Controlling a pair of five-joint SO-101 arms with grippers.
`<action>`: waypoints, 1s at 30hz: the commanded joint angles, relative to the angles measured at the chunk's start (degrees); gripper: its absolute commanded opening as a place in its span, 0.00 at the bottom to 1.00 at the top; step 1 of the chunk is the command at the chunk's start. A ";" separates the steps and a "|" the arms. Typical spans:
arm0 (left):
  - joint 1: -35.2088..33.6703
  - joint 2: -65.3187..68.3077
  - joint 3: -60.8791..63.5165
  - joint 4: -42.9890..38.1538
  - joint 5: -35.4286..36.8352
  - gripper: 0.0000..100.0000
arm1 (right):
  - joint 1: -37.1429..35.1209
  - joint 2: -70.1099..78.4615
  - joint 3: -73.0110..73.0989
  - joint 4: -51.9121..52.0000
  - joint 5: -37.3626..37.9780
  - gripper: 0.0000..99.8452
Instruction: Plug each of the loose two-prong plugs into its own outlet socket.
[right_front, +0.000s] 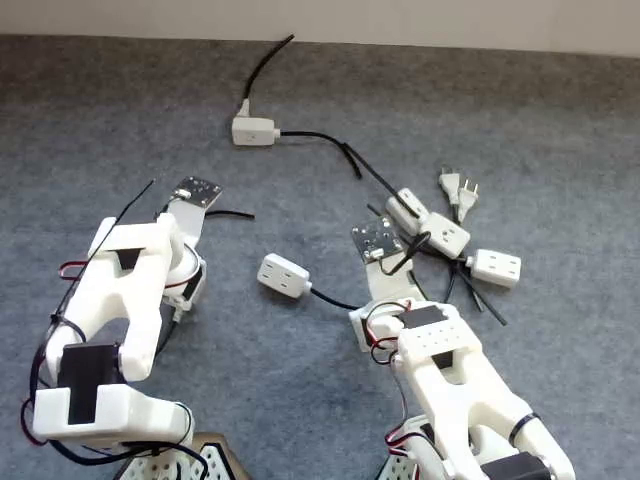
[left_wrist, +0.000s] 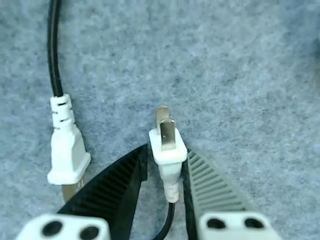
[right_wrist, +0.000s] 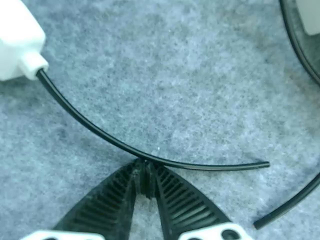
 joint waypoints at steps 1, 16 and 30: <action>1.80 -2.24 -1.01 -3.87 0.70 0.13 | -0.66 0.04 0.13 -0.57 -0.62 0.01; 2.07 -2.24 -1.36 -8.53 0.70 0.13 | -0.66 0.13 0.13 -0.66 -0.62 0.01; 2.07 -14.64 7.34 -8.00 0.26 0.13 | -0.66 0.13 0.13 -0.75 -0.62 0.01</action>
